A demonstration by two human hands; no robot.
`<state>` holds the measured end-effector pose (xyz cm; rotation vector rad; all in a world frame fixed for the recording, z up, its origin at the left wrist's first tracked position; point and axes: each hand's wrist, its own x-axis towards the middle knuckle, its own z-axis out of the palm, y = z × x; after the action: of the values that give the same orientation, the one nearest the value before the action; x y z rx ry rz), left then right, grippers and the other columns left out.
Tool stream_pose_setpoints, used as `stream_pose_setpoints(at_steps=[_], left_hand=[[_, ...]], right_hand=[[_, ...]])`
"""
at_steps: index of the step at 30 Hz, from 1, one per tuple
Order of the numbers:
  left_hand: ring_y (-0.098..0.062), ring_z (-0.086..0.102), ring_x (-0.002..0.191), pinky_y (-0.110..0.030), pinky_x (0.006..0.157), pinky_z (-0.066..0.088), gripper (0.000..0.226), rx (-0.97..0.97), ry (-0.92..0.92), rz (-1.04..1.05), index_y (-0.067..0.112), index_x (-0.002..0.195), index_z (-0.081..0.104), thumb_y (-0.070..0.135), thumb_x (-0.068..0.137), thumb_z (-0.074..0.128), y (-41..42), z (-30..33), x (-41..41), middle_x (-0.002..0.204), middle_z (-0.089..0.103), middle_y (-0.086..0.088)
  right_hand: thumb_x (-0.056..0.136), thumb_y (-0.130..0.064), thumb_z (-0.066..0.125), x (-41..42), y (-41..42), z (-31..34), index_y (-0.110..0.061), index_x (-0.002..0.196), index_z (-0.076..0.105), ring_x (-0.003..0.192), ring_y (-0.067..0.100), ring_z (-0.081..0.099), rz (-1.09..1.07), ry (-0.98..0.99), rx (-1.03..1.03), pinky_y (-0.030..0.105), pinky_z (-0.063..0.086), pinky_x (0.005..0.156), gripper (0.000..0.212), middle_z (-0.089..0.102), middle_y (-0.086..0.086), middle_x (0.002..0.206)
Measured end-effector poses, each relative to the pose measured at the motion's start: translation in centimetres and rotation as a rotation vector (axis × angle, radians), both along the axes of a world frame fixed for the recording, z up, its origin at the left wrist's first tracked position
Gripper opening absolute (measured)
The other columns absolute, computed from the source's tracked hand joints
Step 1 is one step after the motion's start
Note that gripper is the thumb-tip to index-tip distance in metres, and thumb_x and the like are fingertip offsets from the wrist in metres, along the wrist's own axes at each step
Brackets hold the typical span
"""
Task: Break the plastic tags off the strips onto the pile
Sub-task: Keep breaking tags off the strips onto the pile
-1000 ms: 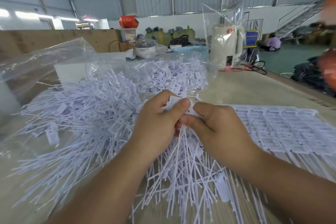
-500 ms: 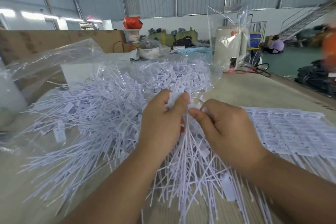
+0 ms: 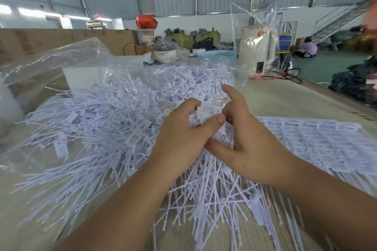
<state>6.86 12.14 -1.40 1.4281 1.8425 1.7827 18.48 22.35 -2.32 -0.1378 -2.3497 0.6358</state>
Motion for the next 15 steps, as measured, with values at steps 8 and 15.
stream_pose_setpoints(at_steps=[8,15], left_hand=[[-0.001,0.067,0.063,-0.015,0.052,0.050,0.011,-0.008,0.068,0.020,0.031,0.085,0.065,0.026,0.083,0.075,-0.2,0.5,0.3,0.075,0.072,0.014],[-0.003,0.057,0.043,-0.017,0.043,0.044,0.008,0.055,-0.008,0.066,0.030,0.082,0.067,0.026,0.088,0.070,-0.7,1.0,-0.3,0.058,0.064,0.014]], right_hand=[[0.085,-0.028,0.071,-0.1,1.0,-0.5,-0.022,0.152,0.010,0.076,-0.010,0.056,0.121,0.008,-0.189,0.007,0.042,0.063,0.091,0.047,-0.036,0.090],[0.091,-0.047,0.060,0.9,2.4,0.7,-0.023,0.098,0.064,0.074,0.041,0.055,0.175,-0.108,-0.370,0.056,0.047,0.072,0.026,0.060,0.021,0.086]])
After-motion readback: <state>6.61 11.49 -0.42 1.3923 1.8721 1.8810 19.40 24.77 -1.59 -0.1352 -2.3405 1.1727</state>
